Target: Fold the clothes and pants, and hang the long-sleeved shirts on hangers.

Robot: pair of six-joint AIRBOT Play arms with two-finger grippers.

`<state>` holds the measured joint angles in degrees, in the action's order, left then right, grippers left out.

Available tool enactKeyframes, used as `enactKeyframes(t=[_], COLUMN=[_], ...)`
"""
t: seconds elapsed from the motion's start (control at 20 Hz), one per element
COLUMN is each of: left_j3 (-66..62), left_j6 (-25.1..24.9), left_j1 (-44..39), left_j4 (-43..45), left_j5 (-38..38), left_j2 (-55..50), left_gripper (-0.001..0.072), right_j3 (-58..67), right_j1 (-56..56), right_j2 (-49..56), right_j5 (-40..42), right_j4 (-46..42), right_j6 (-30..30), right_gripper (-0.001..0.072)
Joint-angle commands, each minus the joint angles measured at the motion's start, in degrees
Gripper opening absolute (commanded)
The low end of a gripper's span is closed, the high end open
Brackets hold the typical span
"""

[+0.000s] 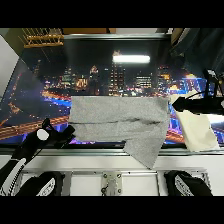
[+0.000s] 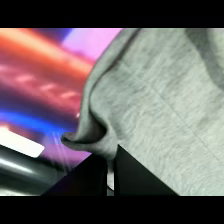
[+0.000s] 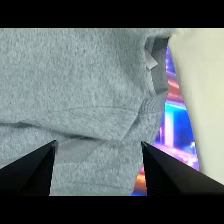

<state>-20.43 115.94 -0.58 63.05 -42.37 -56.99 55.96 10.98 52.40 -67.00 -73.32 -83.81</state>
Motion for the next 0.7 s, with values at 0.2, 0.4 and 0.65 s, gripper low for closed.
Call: enactKeyframes(t=[0.2, 0.4, 0.65], left_j3=[-8.0, -8.0, -8.0], left_j6=[-3.7, -4.1, -4.1], left_j1=[-0.6, -1.7, -1.7], left_j4=[10.8, 10.9, 10.8], left_j5=[-6.9, -6.9, -6.5], left_j2=[-3.7, -3.7, -3.7], left_gripper=[0.0007, 0.0007, 0.0008], right_j3=[-24.0, -33.8, -35.1], right_j1=[13.5, 11.6, 3.3], right_j2=[-2.7, -1.1, 4.2], right_j5=[-6.0, -2.0, 1.2], right_j4=[1.7, 9.9, 12.7], right_j6=[0.9, 3.7, 4.3], right_gripper=[0.0571, 0.0563, 0.0562])
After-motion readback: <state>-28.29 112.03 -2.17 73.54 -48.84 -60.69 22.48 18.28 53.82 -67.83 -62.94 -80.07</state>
